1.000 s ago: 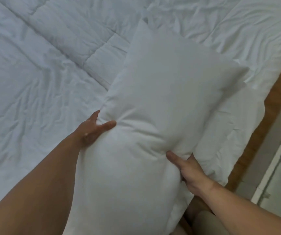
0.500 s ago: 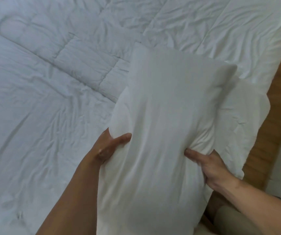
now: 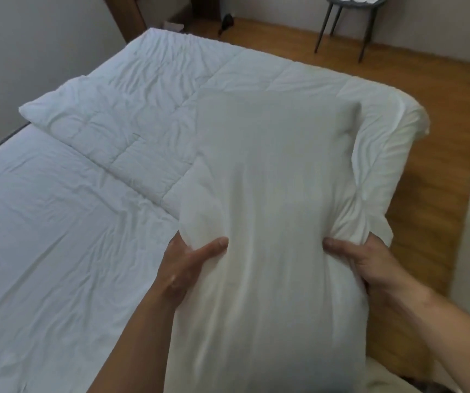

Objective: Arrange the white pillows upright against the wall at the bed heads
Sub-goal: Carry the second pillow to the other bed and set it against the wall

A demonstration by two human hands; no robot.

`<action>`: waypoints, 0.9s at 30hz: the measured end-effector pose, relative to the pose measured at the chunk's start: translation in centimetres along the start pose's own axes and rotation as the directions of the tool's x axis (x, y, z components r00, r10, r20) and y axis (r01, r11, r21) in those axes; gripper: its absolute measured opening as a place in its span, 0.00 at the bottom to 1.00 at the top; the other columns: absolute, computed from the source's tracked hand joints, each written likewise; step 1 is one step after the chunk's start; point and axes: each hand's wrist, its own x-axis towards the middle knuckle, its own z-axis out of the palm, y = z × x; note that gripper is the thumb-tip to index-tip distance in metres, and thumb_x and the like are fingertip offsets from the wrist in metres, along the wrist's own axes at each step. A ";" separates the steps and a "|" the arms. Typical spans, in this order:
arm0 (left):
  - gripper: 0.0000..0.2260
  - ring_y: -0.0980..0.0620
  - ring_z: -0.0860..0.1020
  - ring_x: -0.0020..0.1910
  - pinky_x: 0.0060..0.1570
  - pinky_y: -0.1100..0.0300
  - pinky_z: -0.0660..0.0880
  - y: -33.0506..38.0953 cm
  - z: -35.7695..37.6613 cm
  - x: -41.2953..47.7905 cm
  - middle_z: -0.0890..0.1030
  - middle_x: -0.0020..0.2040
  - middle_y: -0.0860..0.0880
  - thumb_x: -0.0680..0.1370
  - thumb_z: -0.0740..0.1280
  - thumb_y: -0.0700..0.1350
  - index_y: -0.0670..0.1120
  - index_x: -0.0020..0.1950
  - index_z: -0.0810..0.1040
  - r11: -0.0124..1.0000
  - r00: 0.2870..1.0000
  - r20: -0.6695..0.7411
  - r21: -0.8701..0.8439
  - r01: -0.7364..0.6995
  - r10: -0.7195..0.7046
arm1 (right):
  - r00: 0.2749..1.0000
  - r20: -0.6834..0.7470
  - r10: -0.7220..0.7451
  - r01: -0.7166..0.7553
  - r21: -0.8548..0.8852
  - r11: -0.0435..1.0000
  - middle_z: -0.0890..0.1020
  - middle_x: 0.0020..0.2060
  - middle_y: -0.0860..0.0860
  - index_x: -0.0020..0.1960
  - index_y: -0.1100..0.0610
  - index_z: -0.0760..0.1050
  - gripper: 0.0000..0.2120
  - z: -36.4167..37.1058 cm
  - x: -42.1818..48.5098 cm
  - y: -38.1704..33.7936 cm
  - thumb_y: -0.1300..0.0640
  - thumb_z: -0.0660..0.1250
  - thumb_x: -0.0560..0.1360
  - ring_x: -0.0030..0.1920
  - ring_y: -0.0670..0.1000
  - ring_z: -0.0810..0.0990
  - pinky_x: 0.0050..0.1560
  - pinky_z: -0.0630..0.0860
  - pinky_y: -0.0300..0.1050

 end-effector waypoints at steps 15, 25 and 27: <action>0.36 0.50 0.88 0.51 0.55 0.46 0.83 9.8 29.5 3.5 0.89 0.53 0.52 0.58 0.82 0.57 0.53 0.65 0.81 1.000 0.995 0.100 -0.001 -0.010 0.010 | 0.973 -0.216 -0.086 0.091 0.013 0.996 0.91 0.49 0.49 0.65 0.53 0.81 0.48 -27.5 3.1 -10.1 0.41 0.87 0.48 0.46 0.48 0.90 0.42 0.81 0.41; 0.34 0.49 0.87 0.53 0.59 0.42 0.81 16.0 43.9 11.2 0.89 0.55 0.54 0.60 0.83 0.58 0.54 0.65 0.81 0.991 0.959 0.282 0.132 0.001 -0.039 | 0.906 -0.424 0.016 0.034 0.109 0.993 0.91 0.47 0.46 0.61 0.50 0.83 0.22 -39.7 7.4 -11.7 0.59 0.82 0.69 0.49 0.50 0.89 0.52 0.81 0.47; 0.33 0.50 0.87 0.53 0.59 0.43 0.81 17.2 46.1 13.3 0.89 0.54 0.55 0.61 0.82 0.58 0.55 0.65 0.81 0.988 0.954 0.299 0.153 -0.019 -0.028 | 0.903 -0.429 0.019 0.041 0.129 0.991 0.91 0.45 0.43 0.59 0.50 0.83 0.21 -41.1 9.1 -12.4 0.58 0.83 0.68 0.45 0.47 0.90 0.51 0.81 0.47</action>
